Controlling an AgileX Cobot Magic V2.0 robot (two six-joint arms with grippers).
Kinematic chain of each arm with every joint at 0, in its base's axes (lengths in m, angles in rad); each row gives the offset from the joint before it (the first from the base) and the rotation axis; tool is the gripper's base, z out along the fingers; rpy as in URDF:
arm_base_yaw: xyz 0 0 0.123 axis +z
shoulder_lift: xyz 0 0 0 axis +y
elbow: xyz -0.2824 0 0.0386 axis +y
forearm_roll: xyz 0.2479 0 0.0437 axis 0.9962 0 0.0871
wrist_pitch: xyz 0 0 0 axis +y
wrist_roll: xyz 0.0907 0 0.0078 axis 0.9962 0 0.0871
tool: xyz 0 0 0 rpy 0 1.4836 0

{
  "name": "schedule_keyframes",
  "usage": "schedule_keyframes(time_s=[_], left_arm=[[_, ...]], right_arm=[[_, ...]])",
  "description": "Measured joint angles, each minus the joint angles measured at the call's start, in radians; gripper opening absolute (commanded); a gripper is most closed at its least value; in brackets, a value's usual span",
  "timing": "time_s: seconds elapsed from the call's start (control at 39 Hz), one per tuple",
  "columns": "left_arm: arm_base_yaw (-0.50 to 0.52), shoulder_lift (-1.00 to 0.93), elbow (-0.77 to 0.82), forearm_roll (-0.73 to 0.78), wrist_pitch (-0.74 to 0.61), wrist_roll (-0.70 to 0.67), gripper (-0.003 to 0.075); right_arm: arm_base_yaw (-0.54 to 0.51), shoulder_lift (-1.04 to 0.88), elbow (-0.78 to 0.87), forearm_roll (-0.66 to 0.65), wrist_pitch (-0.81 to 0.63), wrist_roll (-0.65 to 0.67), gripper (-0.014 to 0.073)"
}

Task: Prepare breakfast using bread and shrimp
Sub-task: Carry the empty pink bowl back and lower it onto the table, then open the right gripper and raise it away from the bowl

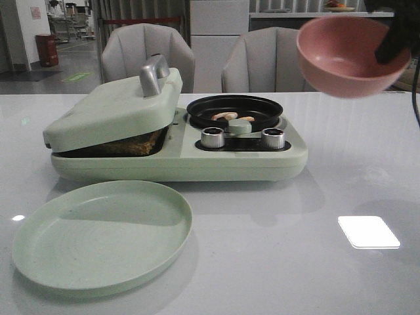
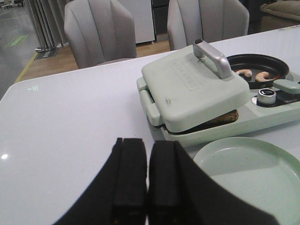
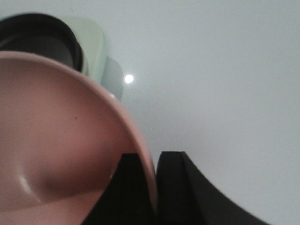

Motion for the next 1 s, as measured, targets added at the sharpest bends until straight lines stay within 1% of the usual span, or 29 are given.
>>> schedule_keyframes(time_s=[0.13,0.21,0.44,0.49,0.56,0.72,0.77,0.85,1.0], left_arm=[[0.0,0.0,0.0,0.0,0.0,0.0,0.0113],[0.0,0.0,0.0,0.0,0.0,0.0,0.0113],[0.0,0.0,0.0,0.0,0.0,0.0,0.0113],[0.0,0.0,0.0,0.0,0.0,0.0,0.0114],[0.0,0.0,0.0,0.0,0.0,0.0,0.0114],[0.0,0.0,0.0,0.0,0.0,0.0,0.0113],[0.0,0.0,0.0,0.0,0.0,0.0,0.0114],[0.0,0.0,0.0,0.0,0.0,0.0,0.0114],[0.0,0.0,0.0,0.0,0.0,0.0,0.0113]], right_arm=[[-0.012,0.002,0.116,0.002,-0.051,0.042,0.0142],[-0.015,0.02,0.155,0.003,-0.062,0.047,0.0142],[-0.015,0.092,0.17,0.004,-0.047,0.05,0.0151],[-0.015,0.106,0.17,0.002,-0.044,0.05,0.0174],[-0.015,0.121,0.17,-0.006,-0.042,0.05,0.0234],[-0.015,0.137,0.17,-0.027,-0.041,0.053,0.0405],[-0.015,0.137,0.17,-0.038,-0.041,0.053,0.045],[-0.015,0.137,0.168,-0.063,-0.034,0.053,0.0485],[-0.015,0.112,0.156,-0.143,0.003,0.053,0.0489]])
